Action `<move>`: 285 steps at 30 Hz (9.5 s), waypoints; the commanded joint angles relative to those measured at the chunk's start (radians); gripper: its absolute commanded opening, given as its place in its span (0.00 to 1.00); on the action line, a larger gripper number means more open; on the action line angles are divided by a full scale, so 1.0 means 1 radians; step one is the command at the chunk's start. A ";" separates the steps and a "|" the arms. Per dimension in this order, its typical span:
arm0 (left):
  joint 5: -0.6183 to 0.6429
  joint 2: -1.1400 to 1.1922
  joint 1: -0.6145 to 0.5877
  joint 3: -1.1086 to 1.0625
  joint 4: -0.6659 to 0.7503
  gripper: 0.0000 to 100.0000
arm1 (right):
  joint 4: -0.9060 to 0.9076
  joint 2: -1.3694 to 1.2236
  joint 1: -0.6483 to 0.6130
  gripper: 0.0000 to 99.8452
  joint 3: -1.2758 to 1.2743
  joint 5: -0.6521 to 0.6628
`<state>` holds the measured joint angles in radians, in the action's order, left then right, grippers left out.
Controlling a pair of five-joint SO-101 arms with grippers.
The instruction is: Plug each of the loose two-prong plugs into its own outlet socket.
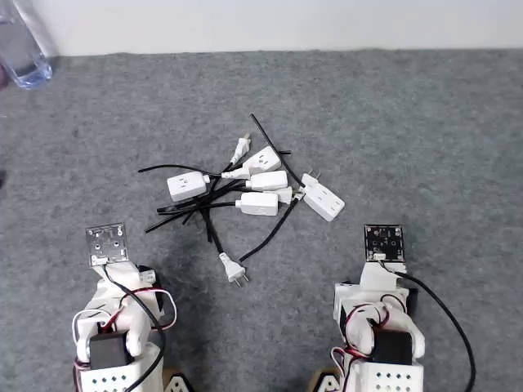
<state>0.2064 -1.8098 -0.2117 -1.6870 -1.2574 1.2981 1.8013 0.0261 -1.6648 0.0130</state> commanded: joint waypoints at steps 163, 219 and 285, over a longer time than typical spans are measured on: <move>-0.428 1.252 0.054 1.402 0.089 0.16 | -0.325 -0.596 -0.179 0.42 0.710 0.003; -0.872 1.720 0.226 1.429 0.052 0.16 | -0.530 -1.782 -0.081 0.43 1.022 -0.051; -1.148 2.575 0.117 2.104 0.011 0.24 | -0.579 -1.784 -0.079 0.43 1.020 -0.049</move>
<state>-0.9321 0.7296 -0.0813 0.3383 -1.2098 0.7350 0.0138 -0.0598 -0.6951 -0.0499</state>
